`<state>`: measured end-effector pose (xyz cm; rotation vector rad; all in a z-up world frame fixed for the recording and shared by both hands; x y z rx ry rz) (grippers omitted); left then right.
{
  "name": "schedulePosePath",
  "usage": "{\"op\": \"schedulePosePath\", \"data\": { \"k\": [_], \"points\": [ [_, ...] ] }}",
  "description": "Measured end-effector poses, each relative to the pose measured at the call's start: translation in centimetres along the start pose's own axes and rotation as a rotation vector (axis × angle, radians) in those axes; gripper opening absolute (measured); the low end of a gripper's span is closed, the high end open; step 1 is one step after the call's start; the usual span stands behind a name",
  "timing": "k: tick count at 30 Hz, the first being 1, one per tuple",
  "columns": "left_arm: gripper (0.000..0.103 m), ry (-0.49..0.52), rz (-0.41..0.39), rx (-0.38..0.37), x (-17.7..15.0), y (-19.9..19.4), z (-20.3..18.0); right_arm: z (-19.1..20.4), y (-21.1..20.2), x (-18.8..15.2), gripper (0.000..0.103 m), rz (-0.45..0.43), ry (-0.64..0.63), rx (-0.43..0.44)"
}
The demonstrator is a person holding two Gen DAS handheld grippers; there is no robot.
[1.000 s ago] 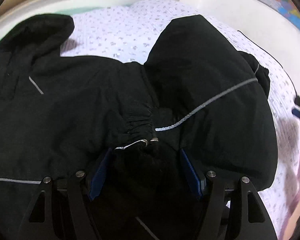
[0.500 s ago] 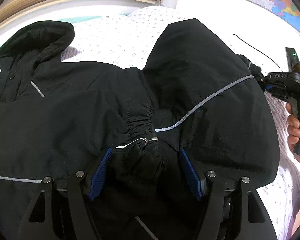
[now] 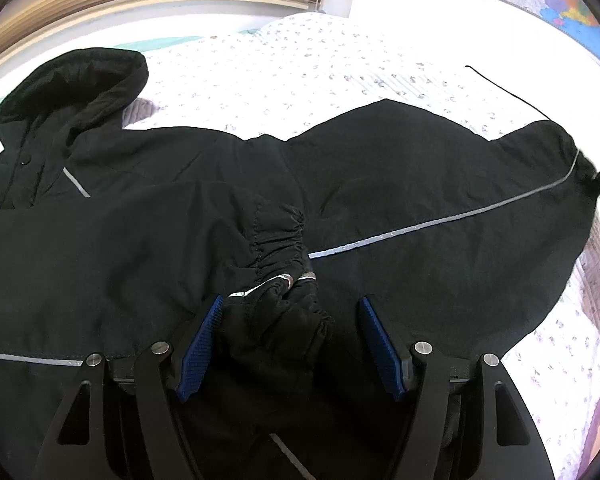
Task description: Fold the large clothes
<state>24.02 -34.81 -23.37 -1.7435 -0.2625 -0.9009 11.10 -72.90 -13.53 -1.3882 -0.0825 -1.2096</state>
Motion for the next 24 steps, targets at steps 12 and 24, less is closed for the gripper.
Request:
{"op": "schedulePosePath", "data": {
  "k": [12,24],
  "points": [
    [0.070,-0.053,0.007,-0.106,1.8,-5.1,2.0,8.9,-5.3,0.0,0.007,0.048,-0.169,0.245],
    [0.070,-0.166,-0.063,0.102,-1.8,-19.3,17.0,31.2,-11.4,-9.2,0.007,0.085,-0.455,0.442]
  ]
}}
Point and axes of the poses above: each gripper's, at about its wrist camera, not at the fingertips, and y roughly the way its jaws point, z to its left, x to its top, the point moved 4 cm from there along y, roughly the way its jaws point, and after that the axes turned 4 degrees about x, right-handed, at the moved point
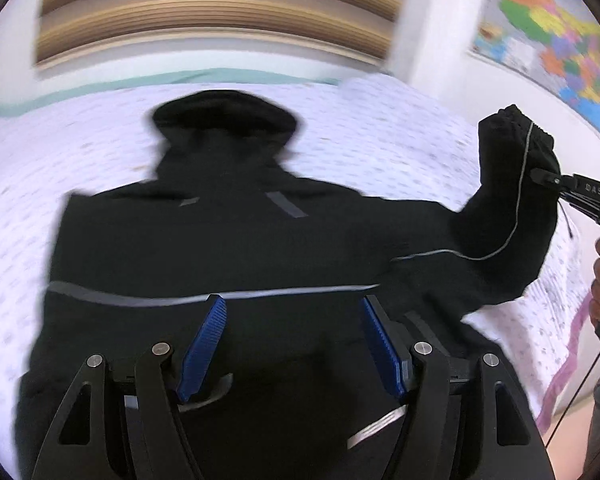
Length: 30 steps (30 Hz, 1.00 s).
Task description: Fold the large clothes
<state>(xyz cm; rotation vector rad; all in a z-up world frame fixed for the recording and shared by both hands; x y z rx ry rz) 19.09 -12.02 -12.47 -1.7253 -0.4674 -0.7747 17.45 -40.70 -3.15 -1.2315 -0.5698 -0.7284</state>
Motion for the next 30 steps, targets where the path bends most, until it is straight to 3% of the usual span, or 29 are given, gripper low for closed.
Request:
{"op": "schedulePosePath", "data": {
  "k": [6,11,15,22,25,27,30],
  "points": [
    [0.070,-0.104,0.009,0.060,-3.1,-3.2,8.7,13.0,5.4,-2.0,0.007,0.097,-0.113,0.104],
    [0.070,-0.151,0.026,0.056,-5.3,-4.3,12.4,22.1,10.7,-5.9,0.007,0.205,-0.191,0.186],
    [0.070,-0.160,0.030,0.050,-5.5,-4.1,14.1,26.4,15.3,-9.8,0.008,0.288,-0.248,0.191],
    [0.070,-0.151,0.061,-0.008,-5.6,-3.5,14.8,27.2,20.5,-15.4,0.015,0.383,-0.264,0.167],
    [0.070,-0.175,0.079,-0.095,-4.8,-2.8,14.4,26.7,19.2,-15.0,0.025,0.393,-0.284,0.223],
    [0.070,-0.194,0.096,-0.153,-4.1,-2.3,14.0,26.4,17.7,-14.3,0.038,0.383,-0.267,0.275],
    [0.070,-0.244,0.114,-0.228,-3.0,-1.3,13.3,24.7,14.1,-12.9,0.039,0.331,-0.258,0.328]
  ]
}}
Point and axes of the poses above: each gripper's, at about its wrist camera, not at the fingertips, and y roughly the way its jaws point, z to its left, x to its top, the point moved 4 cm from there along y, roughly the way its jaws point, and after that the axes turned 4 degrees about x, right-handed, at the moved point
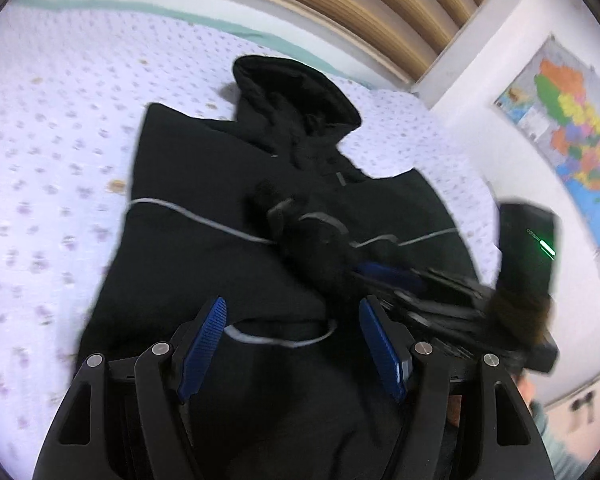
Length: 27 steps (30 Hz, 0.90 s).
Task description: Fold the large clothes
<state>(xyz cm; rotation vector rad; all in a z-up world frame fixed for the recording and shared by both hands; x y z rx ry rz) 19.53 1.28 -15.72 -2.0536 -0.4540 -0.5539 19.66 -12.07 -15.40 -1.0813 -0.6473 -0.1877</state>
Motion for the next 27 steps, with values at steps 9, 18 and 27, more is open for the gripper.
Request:
{"op": "schedulePosePath", "data": {
  "k": [9,18,27],
  "points": [
    [0.070,-0.155,0.107,-0.029,2.2,7.1,-0.4,-9.3,-10.2,-1.6,0.041,-0.135,0.123,-0.100],
    [0.018,0.004,0.032,0.094,4.6,9.4,-3.5,-16.8,-14.4,-3.0,0.068,-0.179,0.231,-0.268],
    [0.018,-0.116,-0.088,0.137,6.7,1.0,5.2,-15.7,-7.3,0.3,0.068,-0.104,0.202,-0.255]
  ]
}}
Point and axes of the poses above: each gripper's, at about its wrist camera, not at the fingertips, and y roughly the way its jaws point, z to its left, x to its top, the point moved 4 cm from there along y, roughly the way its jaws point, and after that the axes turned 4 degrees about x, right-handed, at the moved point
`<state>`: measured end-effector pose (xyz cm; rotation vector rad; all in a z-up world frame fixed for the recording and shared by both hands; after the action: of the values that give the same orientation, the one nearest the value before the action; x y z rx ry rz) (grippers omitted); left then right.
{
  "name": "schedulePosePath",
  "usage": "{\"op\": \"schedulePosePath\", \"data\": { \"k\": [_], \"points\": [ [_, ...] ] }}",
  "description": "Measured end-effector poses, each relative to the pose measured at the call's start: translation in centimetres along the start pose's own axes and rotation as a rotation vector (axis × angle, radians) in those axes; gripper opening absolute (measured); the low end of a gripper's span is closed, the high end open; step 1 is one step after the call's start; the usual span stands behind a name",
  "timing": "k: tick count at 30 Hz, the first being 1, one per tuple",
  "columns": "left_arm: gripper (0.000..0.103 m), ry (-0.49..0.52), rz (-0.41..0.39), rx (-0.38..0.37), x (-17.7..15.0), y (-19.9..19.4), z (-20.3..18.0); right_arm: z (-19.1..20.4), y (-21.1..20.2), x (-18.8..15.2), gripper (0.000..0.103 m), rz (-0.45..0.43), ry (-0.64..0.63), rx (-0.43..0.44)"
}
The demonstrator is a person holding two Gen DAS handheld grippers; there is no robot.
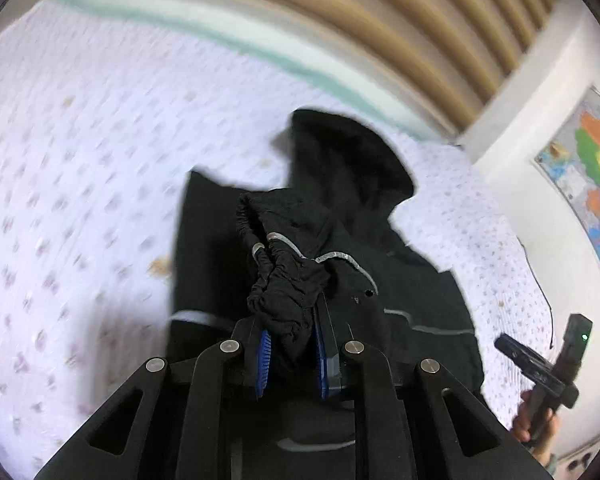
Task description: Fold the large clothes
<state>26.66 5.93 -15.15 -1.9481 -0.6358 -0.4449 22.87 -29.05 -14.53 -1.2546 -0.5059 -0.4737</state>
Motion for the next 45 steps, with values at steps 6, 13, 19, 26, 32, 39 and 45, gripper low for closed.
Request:
{"op": "schedulePosePath", "data": {
  "k": [6,13,19,26,32,39,45],
  "points": [
    [0.021,-0.084,0.117,-0.008,-3.9,4.2,5.1,2.1,9.3,-3.1,0.075,0.184,-0.097,-0.071],
    [0.036,-0.037,0.014,-0.012,-3.3,-0.8,4.3,2.4,7.6,-2.0,0.075,0.184,-0.081,-0.054],
    [0.057,0.067,-0.144,-0.011,0.3,-4.4,0.0,4.8,5.4,2.3,0.076,0.030,-0.097,-0.062],
    [0.049,0.175,0.102,0.189,-0.4,7.8,-0.5,3.2,13.6,1.8,0.076,0.213,-0.035,-0.197],
    [0.047,0.164,0.080,0.151,-1.1,8.3,1.0,3.3,13.8,0.7,0.080,0.145,-0.059,-0.188],
    [0.047,0.197,0.002,0.079,-2.0,2.4,-0.9,2.6,6.8,-1.0,0.072,0.097,-0.066,-0.118],
    [0.056,0.142,0.006,0.097,-3.9,1.3,0.4,0.7,4.7,-4.8,0.067,0.119,-0.125,-0.153]
  ]
}}
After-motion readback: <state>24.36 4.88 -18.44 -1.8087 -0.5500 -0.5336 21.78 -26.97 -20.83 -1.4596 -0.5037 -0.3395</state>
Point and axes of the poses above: each gripper's, at about its wrist camera, not at the fingertips, and y roughly the way its jaws point, z to its left, x to its top, the point moved 4 cm from there along y, roughly the way its jaws point, and after that the axes turned 4 degrees about x, right-handed, at the moved point
